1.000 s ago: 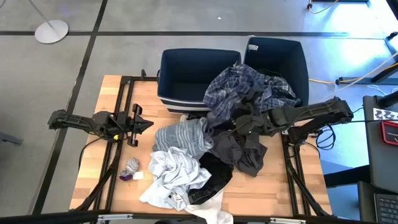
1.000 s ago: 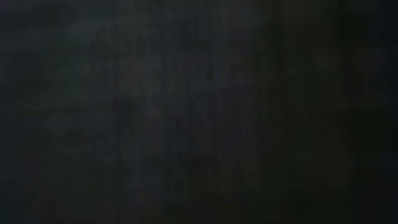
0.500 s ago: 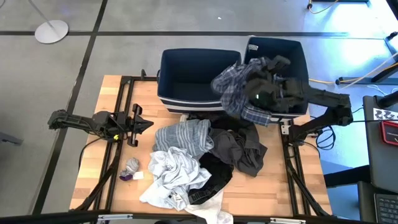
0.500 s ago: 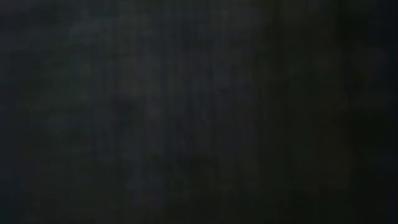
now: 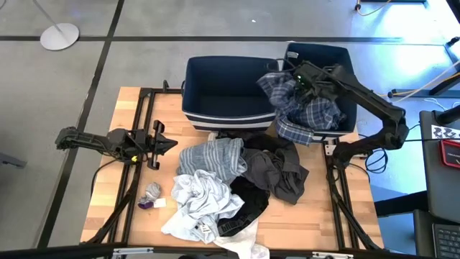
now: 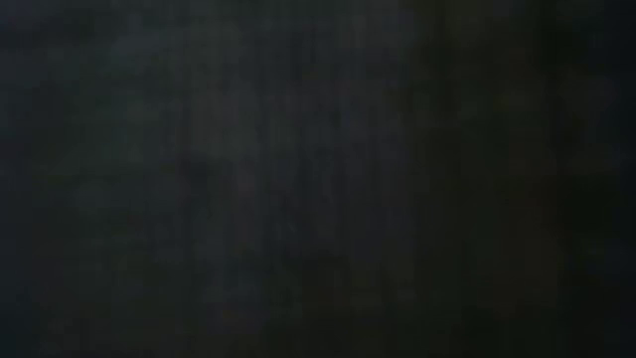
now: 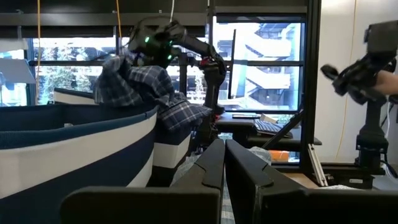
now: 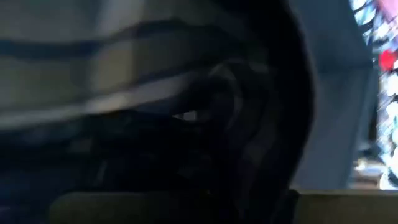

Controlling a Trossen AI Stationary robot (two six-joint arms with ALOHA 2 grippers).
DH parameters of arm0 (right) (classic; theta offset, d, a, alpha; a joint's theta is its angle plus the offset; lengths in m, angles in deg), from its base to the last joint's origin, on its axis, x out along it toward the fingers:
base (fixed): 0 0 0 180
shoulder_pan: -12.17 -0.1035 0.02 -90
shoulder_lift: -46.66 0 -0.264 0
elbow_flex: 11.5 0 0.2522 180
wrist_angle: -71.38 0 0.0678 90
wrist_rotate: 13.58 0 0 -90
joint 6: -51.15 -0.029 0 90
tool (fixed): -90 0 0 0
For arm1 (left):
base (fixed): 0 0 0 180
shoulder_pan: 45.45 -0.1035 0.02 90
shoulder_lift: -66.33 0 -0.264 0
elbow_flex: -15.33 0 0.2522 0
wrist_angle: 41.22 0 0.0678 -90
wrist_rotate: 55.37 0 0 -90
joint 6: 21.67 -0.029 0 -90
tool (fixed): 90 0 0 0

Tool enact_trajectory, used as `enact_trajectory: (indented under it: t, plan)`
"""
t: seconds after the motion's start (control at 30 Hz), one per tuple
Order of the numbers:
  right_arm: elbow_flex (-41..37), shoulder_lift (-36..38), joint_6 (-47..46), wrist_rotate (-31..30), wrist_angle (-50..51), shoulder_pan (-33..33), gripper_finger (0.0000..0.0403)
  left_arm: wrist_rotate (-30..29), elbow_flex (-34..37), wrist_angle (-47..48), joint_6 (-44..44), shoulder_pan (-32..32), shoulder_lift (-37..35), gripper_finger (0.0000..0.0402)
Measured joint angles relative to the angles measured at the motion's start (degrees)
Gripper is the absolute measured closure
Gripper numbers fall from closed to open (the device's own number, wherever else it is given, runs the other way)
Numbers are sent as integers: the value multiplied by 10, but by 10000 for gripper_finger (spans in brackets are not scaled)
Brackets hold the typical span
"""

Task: Sort clothes
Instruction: Put the blue checkered polo into the right blue laundry organizer

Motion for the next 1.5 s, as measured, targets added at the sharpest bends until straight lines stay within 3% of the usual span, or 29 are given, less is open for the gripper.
enact_trajectory:
  t: [0.43, 0.6, 0.77, 0.9, 1.03, 1.23, 1.5]
  plan:
    - [-207, 0, 44, 139, -152, 72, 391, 0, 0, -6, 1, 0, 0, 398]
    - [-257, 0, 45, 199, -190, 96, 391, 0, 0, -5, 0, 0, 0, 398]
    - [-280, 0, 44, 211, -203, 109, 390, 0, 0, -5, 0, 0, 0, 398]
    - [-281, 0, 33, 210, -206, 114, 363, 0, 0, -5, 0, 0, 0, 398]
    - [-275, 0, 34, 194, -192, 113, 298, 0, 0, -4, 0, 0, 0, 398]
    - [-203, 0, 36, 158, -70, 112, 205, 0, 0, -3, -3, 0, 0, 398]
    - [-61, 19, -3, 171, 56, 103, 166, 0, 0, -3, 0, 0, 0, 398]
